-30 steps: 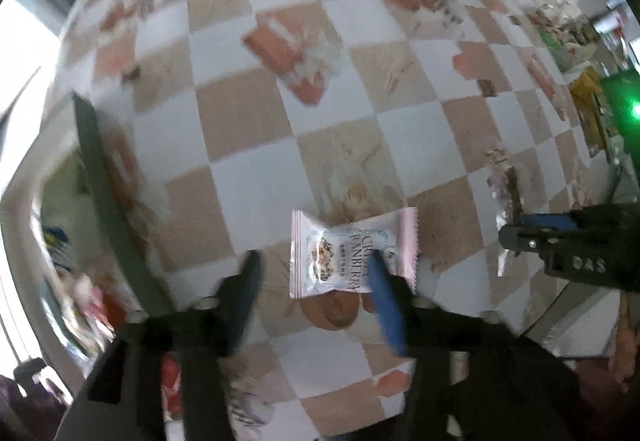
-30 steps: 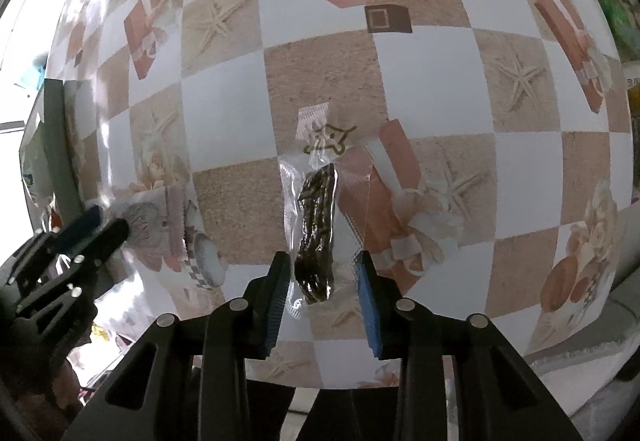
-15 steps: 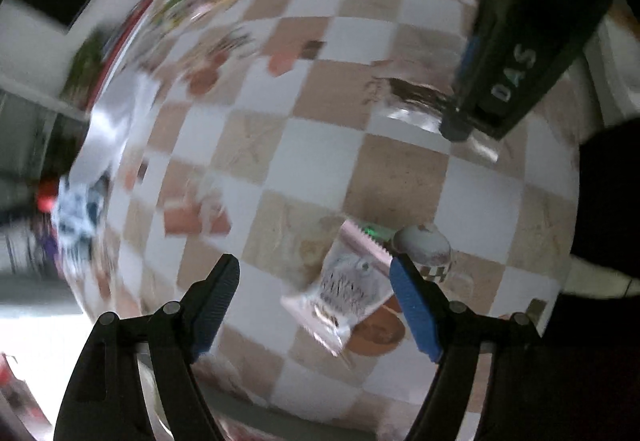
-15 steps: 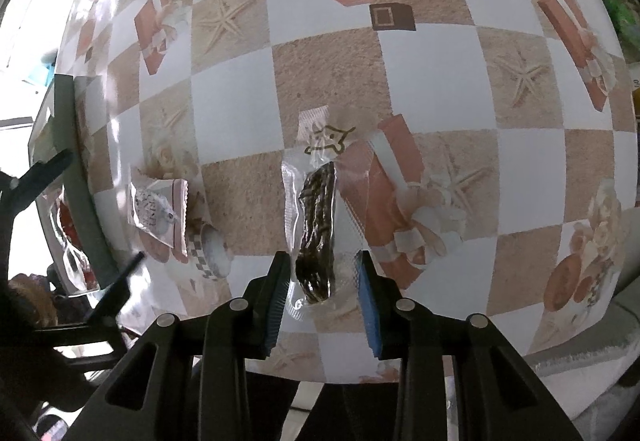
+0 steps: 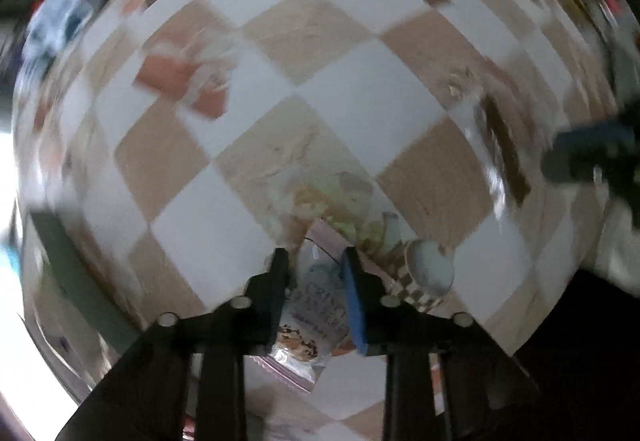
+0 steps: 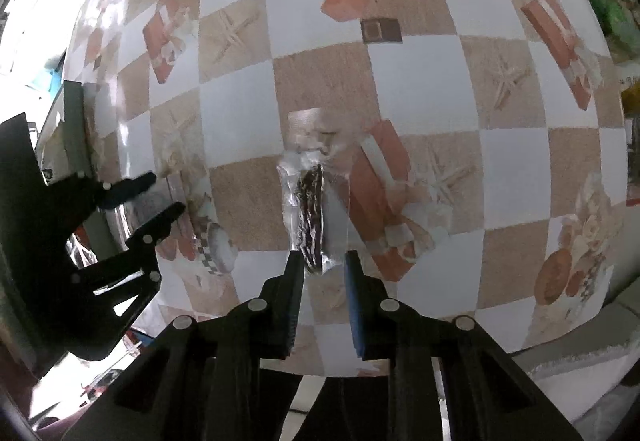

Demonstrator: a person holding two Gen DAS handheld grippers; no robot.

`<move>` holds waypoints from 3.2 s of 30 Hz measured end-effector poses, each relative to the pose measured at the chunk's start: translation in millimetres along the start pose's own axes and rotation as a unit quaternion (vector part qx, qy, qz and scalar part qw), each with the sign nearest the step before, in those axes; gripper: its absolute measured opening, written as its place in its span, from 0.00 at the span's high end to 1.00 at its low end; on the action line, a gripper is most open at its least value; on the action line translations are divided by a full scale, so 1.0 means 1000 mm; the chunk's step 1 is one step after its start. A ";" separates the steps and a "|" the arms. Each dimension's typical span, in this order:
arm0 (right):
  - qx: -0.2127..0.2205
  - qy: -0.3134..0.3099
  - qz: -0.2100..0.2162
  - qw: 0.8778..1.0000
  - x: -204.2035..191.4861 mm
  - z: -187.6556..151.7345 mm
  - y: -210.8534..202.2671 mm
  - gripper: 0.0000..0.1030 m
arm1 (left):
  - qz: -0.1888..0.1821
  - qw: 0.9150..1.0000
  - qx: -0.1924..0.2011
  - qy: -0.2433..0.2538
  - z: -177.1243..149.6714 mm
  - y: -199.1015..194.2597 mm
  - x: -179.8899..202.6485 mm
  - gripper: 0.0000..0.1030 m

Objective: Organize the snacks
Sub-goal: 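Lift the Crispy Cranberry packet with left tool while right tool lifts jerky bag, then carry the Crispy Cranberry packet and jerky bag over the white tray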

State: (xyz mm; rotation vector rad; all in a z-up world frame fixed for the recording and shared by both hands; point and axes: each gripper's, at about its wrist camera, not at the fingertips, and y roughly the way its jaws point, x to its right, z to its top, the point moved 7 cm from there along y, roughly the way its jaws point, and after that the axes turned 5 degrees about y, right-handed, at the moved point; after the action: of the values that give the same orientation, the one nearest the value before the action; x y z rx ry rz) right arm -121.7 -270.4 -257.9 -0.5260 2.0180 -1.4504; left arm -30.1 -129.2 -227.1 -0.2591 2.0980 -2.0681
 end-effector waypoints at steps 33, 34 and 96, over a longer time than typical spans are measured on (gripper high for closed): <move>-0.039 0.034 -0.022 0.998 -0.025 0.021 0.046 0.32 | -0.015 0.997 0.036 -0.073 -0.037 -0.027 -0.039 0.22; -0.039 0.033 -0.022 0.998 -0.029 0.020 0.047 0.32 | -0.013 0.997 0.034 -0.062 -0.039 -0.026 -0.024 0.22; -0.005 -0.121 -0.078 0.990 -0.183 0.016 0.083 0.64 | 0.079 0.977 0.050 -0.194 -0.063 -0.105 -0.062 0.59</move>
State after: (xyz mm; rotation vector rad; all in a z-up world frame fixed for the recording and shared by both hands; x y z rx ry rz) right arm 27.3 -141.0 -297.8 -0.8390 1.8267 -1.3929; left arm 13.6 -53.7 -121.0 -0.4281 1.7223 -1.8470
